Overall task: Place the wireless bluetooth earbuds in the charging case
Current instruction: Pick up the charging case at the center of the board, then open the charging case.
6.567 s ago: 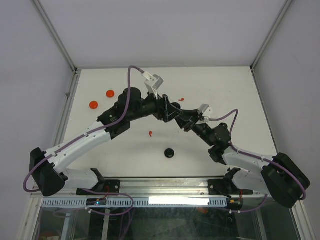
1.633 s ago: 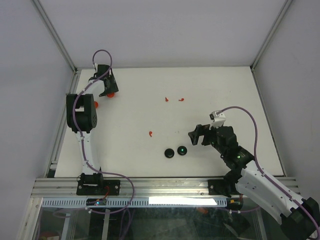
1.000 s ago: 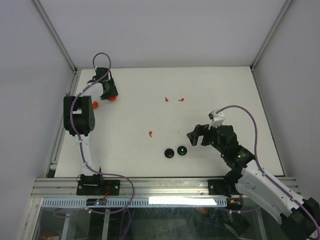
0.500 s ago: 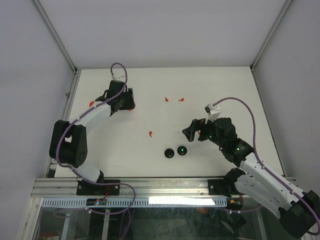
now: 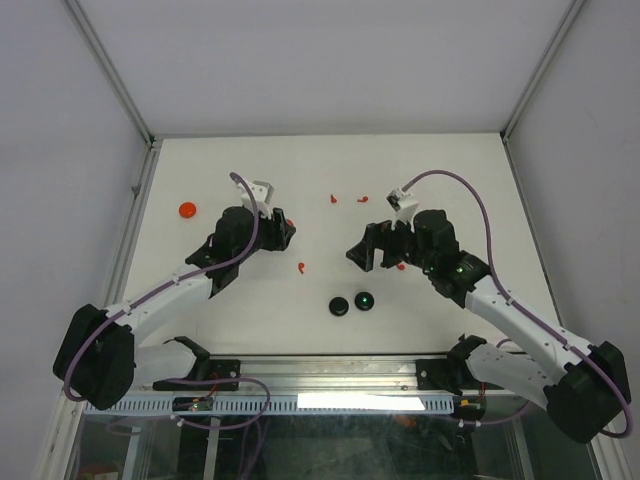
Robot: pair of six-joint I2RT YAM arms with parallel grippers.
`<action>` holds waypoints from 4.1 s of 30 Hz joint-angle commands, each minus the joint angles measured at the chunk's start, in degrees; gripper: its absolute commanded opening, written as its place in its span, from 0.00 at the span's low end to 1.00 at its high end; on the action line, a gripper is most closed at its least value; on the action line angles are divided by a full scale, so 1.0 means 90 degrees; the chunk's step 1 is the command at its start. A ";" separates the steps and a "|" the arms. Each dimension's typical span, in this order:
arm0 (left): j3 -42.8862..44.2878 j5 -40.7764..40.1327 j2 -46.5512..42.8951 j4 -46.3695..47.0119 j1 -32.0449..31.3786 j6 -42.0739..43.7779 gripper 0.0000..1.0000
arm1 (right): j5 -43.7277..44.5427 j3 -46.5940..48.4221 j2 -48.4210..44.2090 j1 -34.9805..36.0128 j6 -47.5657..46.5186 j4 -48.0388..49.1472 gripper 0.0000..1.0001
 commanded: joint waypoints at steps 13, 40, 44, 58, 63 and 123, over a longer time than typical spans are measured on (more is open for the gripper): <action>-0.1774 0.1168 -0.0055 0.4799 -0.1435 0.2585 0.25 | -0.0849 0.1611 0.1426 0.0007 0.0007 -0.0024 0.79; -0.1809 0.1331 -0.0493 0.4609 -0.2137 0.3591 0.32 | -0.1933 0.1804 0.2054 0.0394 0.0364 0.0838 0.38; -0.1883 0.1144 -0.0572 0.4633 -0.2138 0.3483 0.46 | -0.2002 0.1834 0.2008 0.0379 0.0191 0.0803 0.20; -0.2119 0.2136 -0.0909 0.4806 -0.1591 0.2229 0.76 | -0.2980 0.1875 0.1635 0.0011 -0.1356 0.0246 0.04; -0.2137 0.3583 -0.0683 0.5251 -0.0926 0.1316 0.73 | -0.3530 0.2110 0.1665 0.0007 -0.2252 -0.0365 0.04; -0.1885 0.6026 0.0419 0.6793 -0.0518 0.0311 0.00 | -0.3672 0.2560 0.1499 0.0163 -0.3565 -0.1183 0.25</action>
